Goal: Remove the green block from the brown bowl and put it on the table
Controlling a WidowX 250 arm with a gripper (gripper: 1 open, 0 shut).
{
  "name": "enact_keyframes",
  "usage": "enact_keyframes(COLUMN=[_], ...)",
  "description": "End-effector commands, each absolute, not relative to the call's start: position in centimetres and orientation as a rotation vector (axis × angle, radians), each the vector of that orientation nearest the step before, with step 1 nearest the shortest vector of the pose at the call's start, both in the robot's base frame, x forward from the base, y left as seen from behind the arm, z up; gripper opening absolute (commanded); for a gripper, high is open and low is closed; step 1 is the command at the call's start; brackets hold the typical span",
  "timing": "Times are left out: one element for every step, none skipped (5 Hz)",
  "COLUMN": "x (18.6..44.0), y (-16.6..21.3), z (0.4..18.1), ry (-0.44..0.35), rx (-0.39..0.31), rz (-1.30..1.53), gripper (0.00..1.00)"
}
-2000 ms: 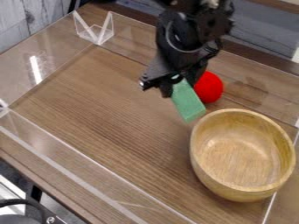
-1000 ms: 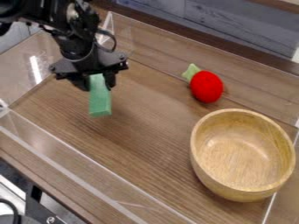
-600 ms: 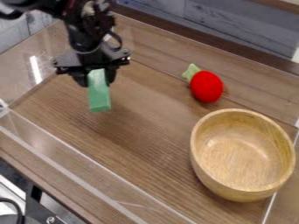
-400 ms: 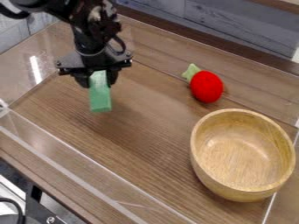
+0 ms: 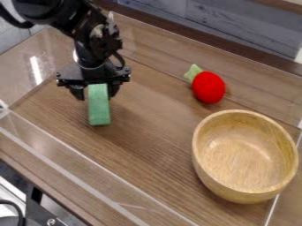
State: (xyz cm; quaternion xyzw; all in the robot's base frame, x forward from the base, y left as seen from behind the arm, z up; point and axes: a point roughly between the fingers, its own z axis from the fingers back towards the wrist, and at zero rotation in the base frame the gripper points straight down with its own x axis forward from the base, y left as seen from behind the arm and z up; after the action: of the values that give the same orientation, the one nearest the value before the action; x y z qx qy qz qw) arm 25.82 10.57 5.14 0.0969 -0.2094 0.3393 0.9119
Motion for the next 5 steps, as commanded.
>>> enact_keyframes(x=[27.5,27.7,27.5,27.1,26.9], y=[9.6,9.1,8.8,9.0,9.4], z=[8.0,7.5,6.5,5.5,4.7], ry=[-0.477,-0.443,-0.407,-0.369,-0.342], rx=[0.186,0.186,0.195,0.19,0.188], rz=[0.634,0.641,0.653,0.669,0.687], gripper=[1.0,1.0,1.0,1.0,1.0])
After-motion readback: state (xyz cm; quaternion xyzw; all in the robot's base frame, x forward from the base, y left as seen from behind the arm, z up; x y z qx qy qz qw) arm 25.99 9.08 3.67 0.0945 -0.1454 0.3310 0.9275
